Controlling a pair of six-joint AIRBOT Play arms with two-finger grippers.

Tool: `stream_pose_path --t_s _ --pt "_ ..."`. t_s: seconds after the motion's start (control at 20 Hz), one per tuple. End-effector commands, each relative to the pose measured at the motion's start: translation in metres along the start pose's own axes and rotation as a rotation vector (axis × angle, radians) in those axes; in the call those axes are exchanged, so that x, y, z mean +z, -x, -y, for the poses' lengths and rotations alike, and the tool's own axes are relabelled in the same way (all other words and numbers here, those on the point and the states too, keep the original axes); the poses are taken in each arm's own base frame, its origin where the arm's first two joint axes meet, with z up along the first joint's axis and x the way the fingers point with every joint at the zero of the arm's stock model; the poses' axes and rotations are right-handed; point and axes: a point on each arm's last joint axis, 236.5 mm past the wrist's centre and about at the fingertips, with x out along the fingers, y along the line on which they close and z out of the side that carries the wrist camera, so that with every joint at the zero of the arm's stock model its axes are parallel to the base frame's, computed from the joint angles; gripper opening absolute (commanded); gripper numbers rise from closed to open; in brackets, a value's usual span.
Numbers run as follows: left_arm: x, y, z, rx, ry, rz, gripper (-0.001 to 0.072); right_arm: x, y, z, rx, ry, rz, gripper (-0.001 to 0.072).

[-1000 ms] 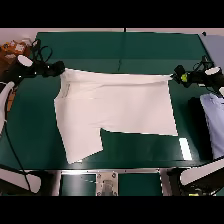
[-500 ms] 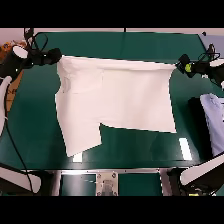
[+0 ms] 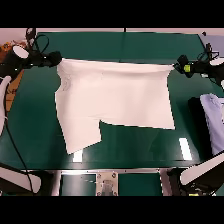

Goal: Fold the shirts.

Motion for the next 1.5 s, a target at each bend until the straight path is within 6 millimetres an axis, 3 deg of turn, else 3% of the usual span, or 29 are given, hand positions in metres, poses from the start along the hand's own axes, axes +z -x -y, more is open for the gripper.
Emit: stream_pose_path --t_s 0.0,0.2,0.4,0.7,0.75,0.8,0.85,0.9,0.95,1.0,1.1,1.15,1.3,1.45 --pt "-0.047 0.003 -0.011 0.037 -0.069 -0.196 0.0023 -0.053 0.007 0.024 -0.076 0.047 -0.182 0.0018" --pt "-0.098 0.006 -0.019 0.039 -0.094 -0.372 0.0023 -0.088 0.034 0.05 -0.174 0.078 -0.235 0.0019" --pt "-0.135 0.001 -0.027 0.041 -0.063 -0.451 0.0023 -0.134 0.03 0.067 -0.197 0.031 -0.323 0.0019" --pt "-0.133 -0.005 -0.03 0.048 -0.051 -0.418 0.0024 -0.145 0.018 0.064 -0.192 0.027 -0.308 0.002" --pt "-0.138 -0.003 -0.029 0.046 -0.048 -0.44 0.0053 -0.146 0.02 0.063 -0.192 0.028 -0.321 0.0063" --pt "-0.144 0.003 -0.029 0.046 -0.059 -0.483 0.0358 -0.147 0.026 0.067 -0.2 0.031 -0.346 0.025" --pt "-0.148 0.013 -0.03 0.061 -0.065 -0.535 0.0512 -0.145 0.038 0.074 -0.218 0.033 -0.383 0.0432" --pt "-0.15 0.025 -0.036 0.091 -0.088 -0.585 0.0511 -0.142 0.053 0.084 -0.251 0.026 -0.416 0.042" --pt "-0.149 0.04 -0.041 0.129 -0.105 -0.629 0.0494 -0.139 0.069 0.096 -0.296 0.004 -0.444 0.0318" --pt "-0.144 0.052 -0.043 0.153 -0.124 -0.656 0.0374 -0.137 0.087 0.108 -0.337 -0.03 -0.467 0.0213" --pt "-0.139 0.072 -0.039 0.162 -0.141 -0.683 0.0058 -0.139 0.112 0.115 -0.348 -0.079 -0.49 0.019" --pt "-0.139 0.081 -0.035 0.161 -0.14 -0.69 0.0023 -0.142 0.121 0.117 -0.352 -0.098 -0.483 0.0193" --pt "-0.151 0.109 -0.027 0.174 -0.096 -0.733 0.0022 -0.17 0.145 0.114 -0.362 -0.131 -0.471 0.0192" --pt "-0.193 0.142 -0.021 0.193 -0.044 -0.737 0.0022 -0.214 0.169 0.109 -0.37 -0.132 -0.429 0.0192"
